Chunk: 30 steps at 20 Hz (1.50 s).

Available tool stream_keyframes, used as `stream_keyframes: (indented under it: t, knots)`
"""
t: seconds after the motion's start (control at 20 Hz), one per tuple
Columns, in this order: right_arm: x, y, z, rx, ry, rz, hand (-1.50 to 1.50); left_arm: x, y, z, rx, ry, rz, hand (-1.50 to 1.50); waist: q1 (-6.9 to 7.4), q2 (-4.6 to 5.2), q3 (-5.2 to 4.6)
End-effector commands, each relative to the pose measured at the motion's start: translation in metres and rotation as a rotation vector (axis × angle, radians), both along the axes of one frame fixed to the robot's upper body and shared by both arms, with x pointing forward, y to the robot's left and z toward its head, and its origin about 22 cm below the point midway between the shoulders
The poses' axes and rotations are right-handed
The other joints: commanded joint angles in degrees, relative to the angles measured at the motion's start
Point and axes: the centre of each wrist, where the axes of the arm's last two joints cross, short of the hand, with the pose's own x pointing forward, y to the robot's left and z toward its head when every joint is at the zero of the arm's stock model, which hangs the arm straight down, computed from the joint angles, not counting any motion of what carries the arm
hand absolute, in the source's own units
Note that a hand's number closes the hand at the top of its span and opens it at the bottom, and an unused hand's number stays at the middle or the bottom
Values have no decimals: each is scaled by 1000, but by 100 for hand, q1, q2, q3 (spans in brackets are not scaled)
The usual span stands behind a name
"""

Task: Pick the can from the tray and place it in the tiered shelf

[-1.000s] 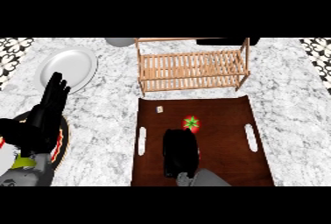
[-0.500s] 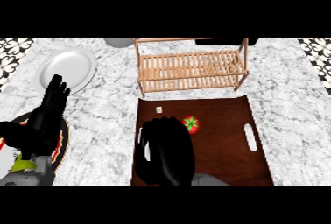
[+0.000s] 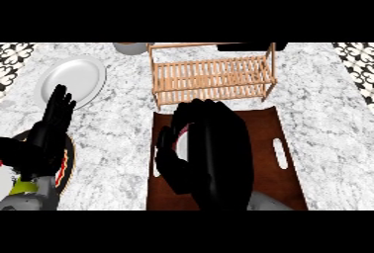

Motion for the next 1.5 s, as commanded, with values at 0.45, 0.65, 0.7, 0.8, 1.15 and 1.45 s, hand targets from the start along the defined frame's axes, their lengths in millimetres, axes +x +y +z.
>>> stream_keyframes:
  t: [0.45,0.65,0.7,0.8,1.15,1.45]
  knots:
    - [48,-19,40,81,15,-256,150,1,-4,-1,-3,-10,-18,0,87,46,3]
    - [99,-48,15,103,-1,-284,150,8,10,4,7,0,-7,0,94,74,5]
    - [100,-40,7,90,12,-302,150,0,7,0,-7,5,-31,0,112,65,5]
    - [116,-45,-12,77,-3,-302,150,3,3,9,-10,5,-27,0,112,69,6]
    - [154,-50,-20,128,-80,-290,150,9,-9,-8,10,-27,-27,0,109,79,5]
    - [175,-52,-57,64,-38,-257,150,5,-16,16,-4,4,-40,0,120,71,7]
